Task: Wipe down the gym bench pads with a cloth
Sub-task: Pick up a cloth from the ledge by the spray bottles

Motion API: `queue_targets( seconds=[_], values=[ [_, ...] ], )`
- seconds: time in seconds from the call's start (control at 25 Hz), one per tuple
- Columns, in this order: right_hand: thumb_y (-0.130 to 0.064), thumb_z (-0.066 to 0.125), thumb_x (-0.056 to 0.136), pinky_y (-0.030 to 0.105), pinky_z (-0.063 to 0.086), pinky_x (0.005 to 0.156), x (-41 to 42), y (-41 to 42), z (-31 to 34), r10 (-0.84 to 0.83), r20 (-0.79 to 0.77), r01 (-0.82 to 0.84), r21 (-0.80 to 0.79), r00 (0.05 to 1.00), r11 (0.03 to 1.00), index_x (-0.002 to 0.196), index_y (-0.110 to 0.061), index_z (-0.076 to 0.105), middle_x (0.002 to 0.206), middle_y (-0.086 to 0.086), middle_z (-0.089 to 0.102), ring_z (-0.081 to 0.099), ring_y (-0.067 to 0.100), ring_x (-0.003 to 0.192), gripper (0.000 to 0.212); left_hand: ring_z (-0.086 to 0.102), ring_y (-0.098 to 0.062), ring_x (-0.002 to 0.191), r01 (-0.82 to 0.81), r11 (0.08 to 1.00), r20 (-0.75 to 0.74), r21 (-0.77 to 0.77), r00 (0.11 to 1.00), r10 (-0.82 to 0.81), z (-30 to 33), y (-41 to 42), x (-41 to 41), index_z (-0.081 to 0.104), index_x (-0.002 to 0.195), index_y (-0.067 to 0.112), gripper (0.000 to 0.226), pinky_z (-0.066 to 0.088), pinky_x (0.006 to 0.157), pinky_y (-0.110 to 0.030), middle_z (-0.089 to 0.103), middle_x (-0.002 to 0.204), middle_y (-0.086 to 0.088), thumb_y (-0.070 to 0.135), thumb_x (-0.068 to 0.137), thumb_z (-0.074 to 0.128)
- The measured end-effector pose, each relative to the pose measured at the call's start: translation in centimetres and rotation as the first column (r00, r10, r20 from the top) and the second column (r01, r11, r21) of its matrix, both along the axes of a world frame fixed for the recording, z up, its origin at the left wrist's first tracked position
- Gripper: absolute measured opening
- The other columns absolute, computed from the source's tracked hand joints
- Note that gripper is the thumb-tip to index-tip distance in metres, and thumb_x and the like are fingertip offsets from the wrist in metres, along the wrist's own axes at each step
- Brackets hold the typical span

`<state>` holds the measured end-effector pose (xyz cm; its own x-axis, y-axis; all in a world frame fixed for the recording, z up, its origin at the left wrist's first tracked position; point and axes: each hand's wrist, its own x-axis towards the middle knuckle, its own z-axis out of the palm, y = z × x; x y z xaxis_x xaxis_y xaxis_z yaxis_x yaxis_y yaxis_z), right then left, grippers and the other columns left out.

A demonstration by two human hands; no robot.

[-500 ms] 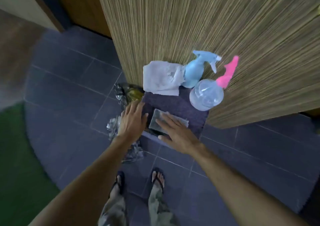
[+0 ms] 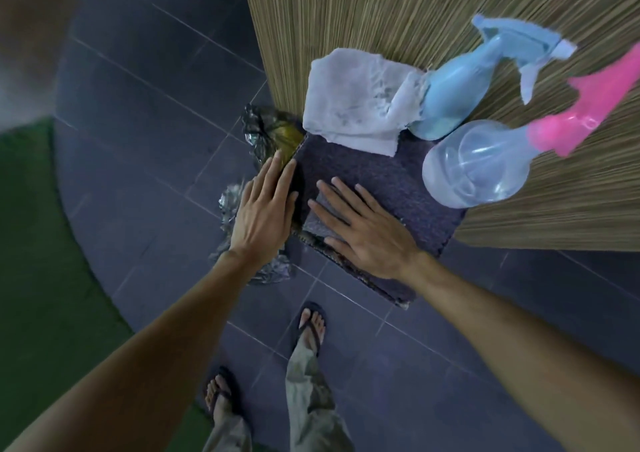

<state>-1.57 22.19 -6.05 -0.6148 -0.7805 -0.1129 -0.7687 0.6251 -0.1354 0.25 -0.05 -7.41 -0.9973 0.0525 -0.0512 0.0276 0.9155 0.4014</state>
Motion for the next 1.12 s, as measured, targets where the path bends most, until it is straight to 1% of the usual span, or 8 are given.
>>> queue_targets(
  seconds=[0.24, 0.4, 0.48, 0.64, 0.72, 0.8, 0.96, 1.12],
  values=[
    [-0.021, 0.031, 0.106, 0.041, 0.035, 0.119, 0.5, -0.7, 0.0, -0.100, 0.032, 0.104, -0.169, 0.994, 0.980, 0.150, -0.002, 0.036, 0.159, 0.014, 0.033, 0.029, 0.028, 0.149, 0.047, 0.025, -0.029, 0.150, -0.034, 0.999, 0.047, 0.034, 0.998, 0.033, 2.3, 0.6, 1.5, 0.031, 0.152, 0.010, 0.049, 0.030, 0.120, -0.047, 0.026, 0.162, -0.014, 0.028, 0.106, 0.030],
    [-0.013, 0.052, 0.100, 0.036, 0.057, 0.093, 2.3, -3.3, 3.3, -0.147, 0.161, 0.178, -0.198, 0.976, 0.964, 0.139, 0.000, 0.051, 0.147, 0.014, 0.052, 0.055, 0.025, 0.132, 0.041, 0.030, -0.032, 0.147, -0.165, 0.981, 0.141, 0.103, 0.979, 0.150, 6.1, -0.7, 5.8, 0.035, 0.149, 0.012, 0.046, 0.032, 0.116, -0.048, 0.031, 0.159, -0.013, 0.027, 0.106, 0.031],
    [-0.012, 0.056, 0.099, 0.041, 0.060, 0.080, 4.8, -5.5, 5.8, -0.161, 0.261, 0.212, -0.179, 0.952, 0.961, 0.139, -0.003, 0.051, 0.144, 0.014, 0.055, 0.063, 0.029, 0.120, 0.042, 0.042, -0.035, 0.136, -0.240, 0.963, 0.203, 0.120, 0.956, 0.213, 8.2, -1.9, 9.2, 0.041, 0.143, 0.012, 0.043, 0.039, 0.107, -0.048, 0.043, 0.150, -0.013, 0.027, 0.104, 0.034],
    [-0.021, 0.039, 0.106, 0.048, 0.055, 0.084, 11.1, -11.6, 9.2, -0.196, 0.450, 0.242, -0.048, 0.871, 0.969, 0.148, -0.010, 0.040, 0.143, 0.016, 0.055, 0.061, 0.038, 0.117, 0.044, 0.051, -0.037, 0.122, -0.410, 0.903, 0.331, 0.127, 0.876, 0.351, 11.6, -5.8, 18.2, 0.048, 0.136, 0.013, 0.039, 0.043, 0.098, -0.049, 0.054, 0.134, -0.013, 0.030, 0.102, 0.041],
    [-0.025, 0.037, 0.107, 0.048, 0.048, 0.097, 14.9, -16.2, 10.4, -0.190, 0.558, 0.216, 0.018, 0.808, 0.976, 0.148, -0.012, 0.039, 0.147, 0.013, 0.051, 0.055, 0.037, 0.126, 0.044, 0.051, -0.038, 0.122, -0.543, 0.832, 0.382, 0.114, 0.797, 0.468, 12.7, -8.9, 24.2, 0.048, 0.135, 0.012, 0.039, 0.043, 0.098, -0.048, 0.055, 0.133, -0.015, 0.032, 0.102, 0.041],
    [-0.025, 0.032, 0.107, 0.043, 0.042, 0.104, 19.6, -21.3, 11.2, -0.077, 0.599, 0.036, 0.081, 0.797, 0.996, 0.149, -0.013, 0.038, 0.151, 0.009, 0.045, 0.049, 0.033, 0.133, 0.044, 0.050, -0.039, 0.124, -0.668, 0.740, 0.428, 0.080, 0.694, 0.579, 13.0, -12.3, 30.6, 0.047, 0.136, 0.011, 0.042, 0.043, 0.099, -0.048, 0.054, 0.135, -0.016, 0.034, 0.102, 0.040],
    [-0.027, 0.036, 0.106, 0.047, 0.046, 0.099, 29.4, -31.2, 12.4, 0.108, 0.618, -0.190, 0.068, 0.779, 0.979, 0.141, -0.012, 0.044, 0.144, 0.013, 0.052, 0.055, 0.037, 0.124, 0.039, 0.053, -0.038, 0.122, -0.838, 0.534, 0.473, 0.112, 0.517, 0.713, 12.5, -18.2, 43.3, 0.050, 0.132, 0.009, 0.042, 0.045, 0.100, -0.048, 0.057, 0.132, -0.017, 0.035, 0.102, 0.040],
    [-0.030, 0.034, 0.106, 0.048, 0.048, 0.090, 41.0, -41.5, 13.4, 0.286, 0.663, -0.470, 0.112, 0.691, 0.876, 0.132, -0.014, 0.046, 0.133, 0.020, 0.057, 0.058, 0.041, 0.112, 0.033, 0.057, -0.040, 0.113, -0.959, 0.245, 0.519, 0.142, 0.283, 0.806, 13.3, -23.9, 56.7, 0.055, 0.118, 0.007, 0.034, 0.047, 0.096, -0.047, 0.062, 0.119, -0.021, 0.033, 0.101, 0.040]
  ],
)
